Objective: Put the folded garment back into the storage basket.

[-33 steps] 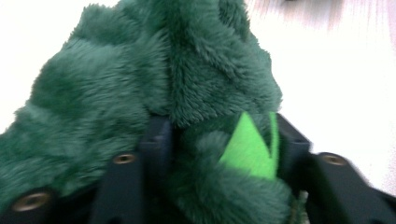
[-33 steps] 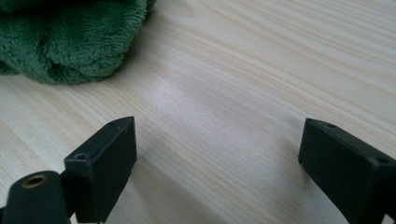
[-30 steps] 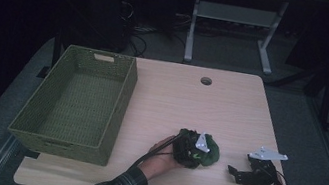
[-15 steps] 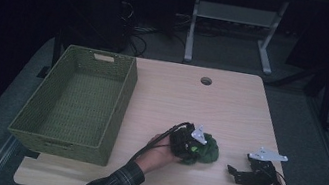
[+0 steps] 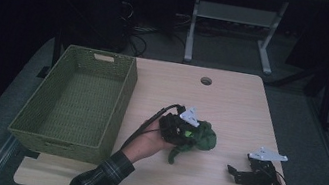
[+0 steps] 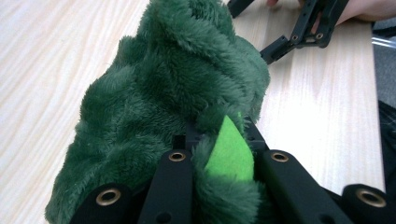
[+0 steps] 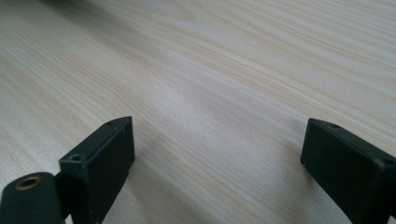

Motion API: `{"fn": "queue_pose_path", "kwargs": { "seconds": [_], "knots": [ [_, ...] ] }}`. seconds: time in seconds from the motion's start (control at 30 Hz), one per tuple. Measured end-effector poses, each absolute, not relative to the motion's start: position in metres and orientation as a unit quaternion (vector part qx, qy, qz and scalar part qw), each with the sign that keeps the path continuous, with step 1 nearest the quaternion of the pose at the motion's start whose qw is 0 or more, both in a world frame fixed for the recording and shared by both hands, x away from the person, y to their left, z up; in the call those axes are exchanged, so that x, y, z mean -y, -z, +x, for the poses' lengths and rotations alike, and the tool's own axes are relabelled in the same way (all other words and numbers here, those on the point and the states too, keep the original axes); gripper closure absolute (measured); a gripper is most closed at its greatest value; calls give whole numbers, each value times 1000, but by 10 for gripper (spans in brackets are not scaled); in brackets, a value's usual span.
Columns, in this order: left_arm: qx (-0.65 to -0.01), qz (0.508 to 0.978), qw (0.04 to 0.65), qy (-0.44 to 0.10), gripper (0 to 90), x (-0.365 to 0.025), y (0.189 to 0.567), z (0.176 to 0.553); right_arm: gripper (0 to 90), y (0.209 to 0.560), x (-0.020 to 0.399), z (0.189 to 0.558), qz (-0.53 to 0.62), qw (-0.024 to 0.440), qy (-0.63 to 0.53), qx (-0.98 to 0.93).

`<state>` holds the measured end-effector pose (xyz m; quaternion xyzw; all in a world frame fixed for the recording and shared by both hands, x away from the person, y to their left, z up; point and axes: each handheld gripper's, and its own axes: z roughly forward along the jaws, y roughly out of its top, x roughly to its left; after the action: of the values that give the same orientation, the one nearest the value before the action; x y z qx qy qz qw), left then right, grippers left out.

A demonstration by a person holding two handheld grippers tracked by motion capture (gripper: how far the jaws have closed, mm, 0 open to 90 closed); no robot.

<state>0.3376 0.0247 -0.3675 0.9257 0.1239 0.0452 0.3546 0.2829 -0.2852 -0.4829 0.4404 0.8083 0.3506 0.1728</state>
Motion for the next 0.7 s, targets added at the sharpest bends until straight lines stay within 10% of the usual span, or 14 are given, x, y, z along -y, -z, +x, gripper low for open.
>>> {"fn": "queue_pose_path", "kwargs": {
  "seconds": [0.7],
  "knots": [
    [-192,905,370,-81,793,-131,282,351,95,483,285,283,441,174,-350,-808]
  ]
}}
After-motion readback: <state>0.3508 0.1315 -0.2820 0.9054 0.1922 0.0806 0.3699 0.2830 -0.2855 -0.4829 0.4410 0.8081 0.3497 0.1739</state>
